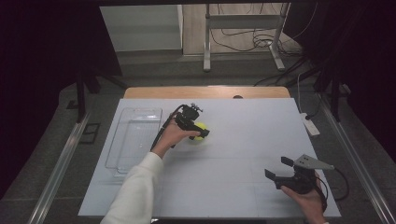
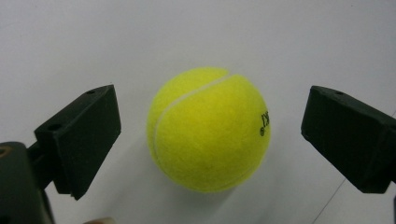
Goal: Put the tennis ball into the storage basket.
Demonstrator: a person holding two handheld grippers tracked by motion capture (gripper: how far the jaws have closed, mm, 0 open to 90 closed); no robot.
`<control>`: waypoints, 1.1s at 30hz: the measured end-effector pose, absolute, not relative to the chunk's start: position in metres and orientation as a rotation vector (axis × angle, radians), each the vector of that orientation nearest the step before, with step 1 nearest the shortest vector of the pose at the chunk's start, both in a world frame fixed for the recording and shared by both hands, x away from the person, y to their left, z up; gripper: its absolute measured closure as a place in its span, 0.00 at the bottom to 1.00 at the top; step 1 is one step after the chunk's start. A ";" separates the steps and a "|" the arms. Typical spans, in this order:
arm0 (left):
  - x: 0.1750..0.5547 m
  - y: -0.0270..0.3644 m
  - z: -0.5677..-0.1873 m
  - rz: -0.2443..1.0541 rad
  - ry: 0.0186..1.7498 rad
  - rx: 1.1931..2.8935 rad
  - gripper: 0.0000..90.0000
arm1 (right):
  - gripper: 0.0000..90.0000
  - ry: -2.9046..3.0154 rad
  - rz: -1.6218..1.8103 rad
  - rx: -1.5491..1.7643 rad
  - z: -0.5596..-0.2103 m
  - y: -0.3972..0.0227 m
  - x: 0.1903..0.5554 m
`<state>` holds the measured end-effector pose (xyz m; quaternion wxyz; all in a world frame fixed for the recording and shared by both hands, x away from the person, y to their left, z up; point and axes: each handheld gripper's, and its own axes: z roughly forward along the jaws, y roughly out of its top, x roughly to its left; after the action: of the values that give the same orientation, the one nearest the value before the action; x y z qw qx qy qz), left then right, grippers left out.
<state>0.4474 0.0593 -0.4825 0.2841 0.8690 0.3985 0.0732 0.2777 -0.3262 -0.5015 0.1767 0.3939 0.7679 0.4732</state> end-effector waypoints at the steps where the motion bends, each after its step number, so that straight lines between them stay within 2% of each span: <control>1: 0.447 0.059 -0.483 0.193 1.068 2.325 0.06 | 0.12 2.174 1.339 1.116 -0.501 -0.326 0.278; 10: 0.449 0.057 -0.488 0.169 1.092 2.338 0.08 | 0.12 2.174 1.340 1.115 -0.502 -0.326 0.278; 13: 0.449 0.055 -0.491 0.174 1.099 2.356 0.14 | 0.12 2.174 1.340 1.115 -0.502 -0.326 0.278; 17: 0.448 0.054 -0.493 0.197 1.105 2.352 0.28 | 0.12 2.173 1.341 1.115 -0.502 -0.326 0.278; 33: 0.444 0.058 -0.482 0.236 1.088 2.333 0.30 | 0.12 2.171 1.341 1.115 -0.502 -0.326 0.278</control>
<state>0.4442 0.0577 -0.4818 0.2746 0.8678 0.4047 0.0877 0.2777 -0.3264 -0.5016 0.1774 0.3942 0.7671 0.4740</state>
